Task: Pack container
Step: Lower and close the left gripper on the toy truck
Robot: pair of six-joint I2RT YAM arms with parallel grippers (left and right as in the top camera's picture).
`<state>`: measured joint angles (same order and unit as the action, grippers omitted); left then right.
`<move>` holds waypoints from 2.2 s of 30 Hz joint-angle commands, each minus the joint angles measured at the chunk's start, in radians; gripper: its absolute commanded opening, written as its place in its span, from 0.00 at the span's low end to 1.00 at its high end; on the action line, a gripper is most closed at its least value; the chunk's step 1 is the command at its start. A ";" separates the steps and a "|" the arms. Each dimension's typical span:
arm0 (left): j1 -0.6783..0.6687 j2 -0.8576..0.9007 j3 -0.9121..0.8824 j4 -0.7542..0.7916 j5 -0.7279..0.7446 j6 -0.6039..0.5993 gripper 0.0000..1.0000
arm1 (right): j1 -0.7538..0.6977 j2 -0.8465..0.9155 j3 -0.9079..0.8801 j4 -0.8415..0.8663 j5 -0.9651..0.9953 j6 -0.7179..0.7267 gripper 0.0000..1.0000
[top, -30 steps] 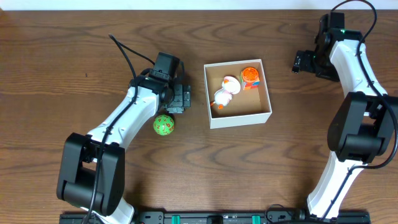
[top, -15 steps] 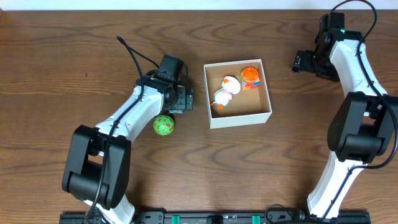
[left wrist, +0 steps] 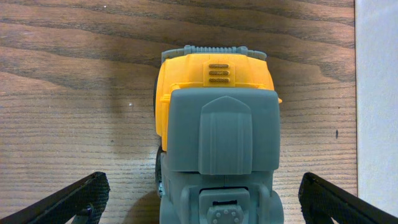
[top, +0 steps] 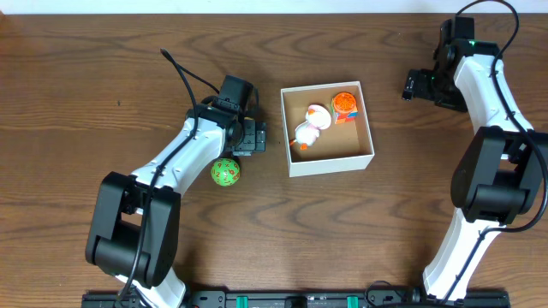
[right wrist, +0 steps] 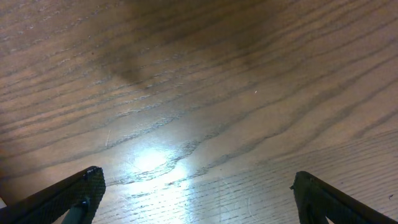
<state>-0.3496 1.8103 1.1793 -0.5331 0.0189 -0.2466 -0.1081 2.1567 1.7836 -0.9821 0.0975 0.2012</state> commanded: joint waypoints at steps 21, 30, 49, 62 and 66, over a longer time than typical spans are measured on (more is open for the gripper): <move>-0.001 0.004 0.015 0.000 -0.013 0.006 0.71 | 0.006 -0.023 -0.005 0.000 0.003 0.011 0.99; -0.001 0.004 0.015 0.021 -0.013 0.037 0.68 | 0.006 -0.023 -0.005 0.000 0.003 0.011 0.99; 0.000 0.004 0.015 0.030 -0.013 0.043 0.56 | 0.006 -0.023 -0.005 0.000 0.003 0.011 0.99; 0.000 -0.001 0.018 0.031 -0.013 0.044 0.51 | 0.006 -0.023 -0.005 0.000 0.003 0.011 0.99; 0.000 -0.031 0.018 0.038 -0.013 0.069 0.51 | 0.006 -0.023 -0.005 0.000 0.003 0.011 0.99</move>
<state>-0.3496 1.8080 1.1797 -0.4969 0.0151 -0.2043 -0.1081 2.1567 1.7836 -0.9821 0.0978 0.2012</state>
